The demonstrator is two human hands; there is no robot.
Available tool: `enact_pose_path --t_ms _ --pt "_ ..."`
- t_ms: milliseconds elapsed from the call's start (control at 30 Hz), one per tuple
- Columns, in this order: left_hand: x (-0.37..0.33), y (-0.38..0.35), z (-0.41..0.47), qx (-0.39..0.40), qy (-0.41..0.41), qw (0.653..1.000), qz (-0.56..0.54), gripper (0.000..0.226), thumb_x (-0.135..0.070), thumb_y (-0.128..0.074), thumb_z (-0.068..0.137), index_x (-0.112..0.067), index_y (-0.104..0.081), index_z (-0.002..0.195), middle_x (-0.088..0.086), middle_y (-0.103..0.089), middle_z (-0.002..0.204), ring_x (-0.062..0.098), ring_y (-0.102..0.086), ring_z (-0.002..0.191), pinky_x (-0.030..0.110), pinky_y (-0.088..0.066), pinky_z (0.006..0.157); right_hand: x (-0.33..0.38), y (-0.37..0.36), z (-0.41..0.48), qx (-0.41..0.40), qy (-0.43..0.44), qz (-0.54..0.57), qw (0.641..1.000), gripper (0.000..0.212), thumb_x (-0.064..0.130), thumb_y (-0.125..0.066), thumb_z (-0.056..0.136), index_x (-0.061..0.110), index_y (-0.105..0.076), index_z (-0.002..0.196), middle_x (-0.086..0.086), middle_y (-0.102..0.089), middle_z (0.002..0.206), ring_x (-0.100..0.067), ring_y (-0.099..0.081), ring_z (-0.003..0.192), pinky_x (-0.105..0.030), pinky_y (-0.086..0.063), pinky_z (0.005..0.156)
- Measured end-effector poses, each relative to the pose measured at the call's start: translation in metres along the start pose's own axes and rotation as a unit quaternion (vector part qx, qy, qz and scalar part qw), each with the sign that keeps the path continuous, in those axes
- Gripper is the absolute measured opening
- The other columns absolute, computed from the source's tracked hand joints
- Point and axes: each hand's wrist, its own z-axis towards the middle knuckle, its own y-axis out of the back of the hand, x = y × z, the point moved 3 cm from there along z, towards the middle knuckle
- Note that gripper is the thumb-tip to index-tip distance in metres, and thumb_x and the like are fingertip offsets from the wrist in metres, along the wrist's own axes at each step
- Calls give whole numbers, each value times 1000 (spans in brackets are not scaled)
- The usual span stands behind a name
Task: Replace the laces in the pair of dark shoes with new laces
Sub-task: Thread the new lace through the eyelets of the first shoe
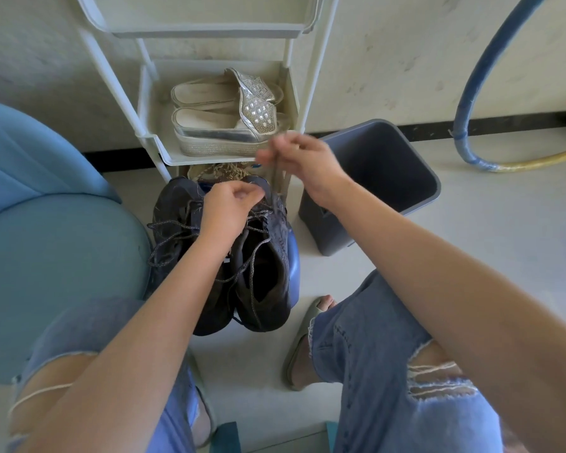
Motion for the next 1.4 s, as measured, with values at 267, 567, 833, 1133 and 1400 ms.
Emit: enact_pose_path --t_ms 267,567,833,1133,1400 --pt "20 -13 -25 98 162 974 127 41 -35 -51 94 -1 -67 77 8 -70 63 10 -61 46 20 -40 46 -16 16 -6 148 -80 -396 903 19 4 -54 95 1 -61 112 -12 -65 77 -13 -59 57 -20 -55 62" --pt "32 -45 -49 32 227 964 -135 12 -15 -57 93 -4 -54 97 1 -44 59 0 -49 31 12 -27 34 -43 4 7 148 -96 -523 834 18 11 -57 93 -2 -69 98 3 -60 69 -6 -47 53 -5 -40 50" --pt "37 -52 -52 -46 227 945 -230 22 2 -47 92 -16 -59 98 4 -40 63 0 -37 29 13 -27 38 -52 4 10 150 -98 -548 817 16 11 -58 92 0 -70 90 -9 -67 82 -14 -57 64 -13 -43 58" --pt "37 -55 -51 -47 254 933 -252 34 4 -46 94 -11 -60 121 1 -36 60 2 -34 36 11 -27 39 -52 4 13 110 -98 -526 837 12 6 -61 88 -2 -70 92 -11 -67 81 -10 -55 58 -17 -49 65" --pt "34 -55 -53 -43 265 929 -255 34 2 -45 95 -10 -60 123 3 -31 59 3 -28 31 15 -24 42 -45 6 11 105 -131 -450 877 19 -3 -61 88 -4 -60 106 -12 -64 78 -18 -62 64 -26 -55 76"
